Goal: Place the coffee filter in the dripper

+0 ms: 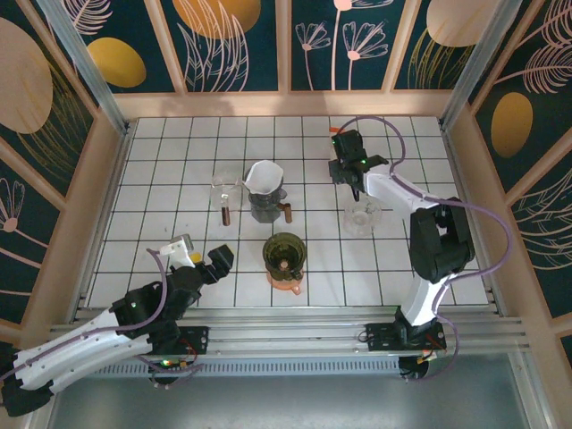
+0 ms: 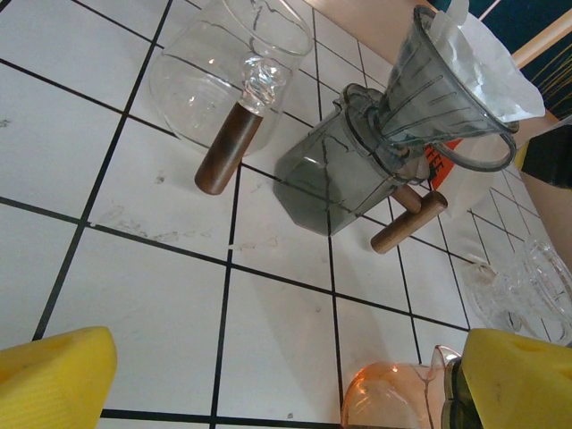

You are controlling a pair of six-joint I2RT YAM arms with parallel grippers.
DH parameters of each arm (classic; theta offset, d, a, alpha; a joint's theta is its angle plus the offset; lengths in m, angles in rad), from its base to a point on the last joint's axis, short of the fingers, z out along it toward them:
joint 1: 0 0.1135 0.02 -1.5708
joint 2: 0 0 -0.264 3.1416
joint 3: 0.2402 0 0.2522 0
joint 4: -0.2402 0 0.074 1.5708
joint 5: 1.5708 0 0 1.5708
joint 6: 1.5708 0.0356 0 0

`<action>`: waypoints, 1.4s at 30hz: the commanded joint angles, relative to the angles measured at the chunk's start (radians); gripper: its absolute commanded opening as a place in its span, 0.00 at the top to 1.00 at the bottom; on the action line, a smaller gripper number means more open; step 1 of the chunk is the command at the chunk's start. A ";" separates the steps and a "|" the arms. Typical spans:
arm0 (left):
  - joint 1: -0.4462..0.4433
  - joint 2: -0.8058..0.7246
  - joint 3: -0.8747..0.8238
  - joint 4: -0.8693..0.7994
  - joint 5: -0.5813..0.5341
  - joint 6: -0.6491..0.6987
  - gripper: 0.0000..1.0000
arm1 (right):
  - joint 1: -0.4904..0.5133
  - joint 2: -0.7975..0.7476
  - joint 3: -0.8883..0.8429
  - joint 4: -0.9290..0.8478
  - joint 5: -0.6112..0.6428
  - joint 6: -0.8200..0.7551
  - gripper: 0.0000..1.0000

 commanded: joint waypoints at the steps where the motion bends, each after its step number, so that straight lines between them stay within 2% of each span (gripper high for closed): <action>1: -0.005 0.010 0.010 0.023 -0.026 0.026 0.01 | -0.006 0.031 0.047 -0.014 0.045 -0.046 0.66; 7: -0.006 0.012 0.005 0.033 -0.028 0.025 0.01 | -0.013 0.078 0.079 -0.020 0.073 -0.065 0.68; 20: -0.006 0.025 0.008 0.040 -0.031 0.026 0.01 | -0.022 0.141 0.123 -0.016 0.044 -0.088 0.71; 30: -0.006 0.029 0.004 0.040 -0.031 0.022 0.01 | -0.021 0.144 0.130 -0.011 0.022 -0.091 0.86; 35: -0.005 0.033 0.000 0.043 -0.032 0.018 0.01 | -0.021 0.140 0.121 -0.005 0.018 -0.091 1.00; 42: -0.006 0.036 -0.002 0.044 -0.028 0.014 0.01 | -0.020 0.076 0.090 0.032 0.004 -0.083 1.00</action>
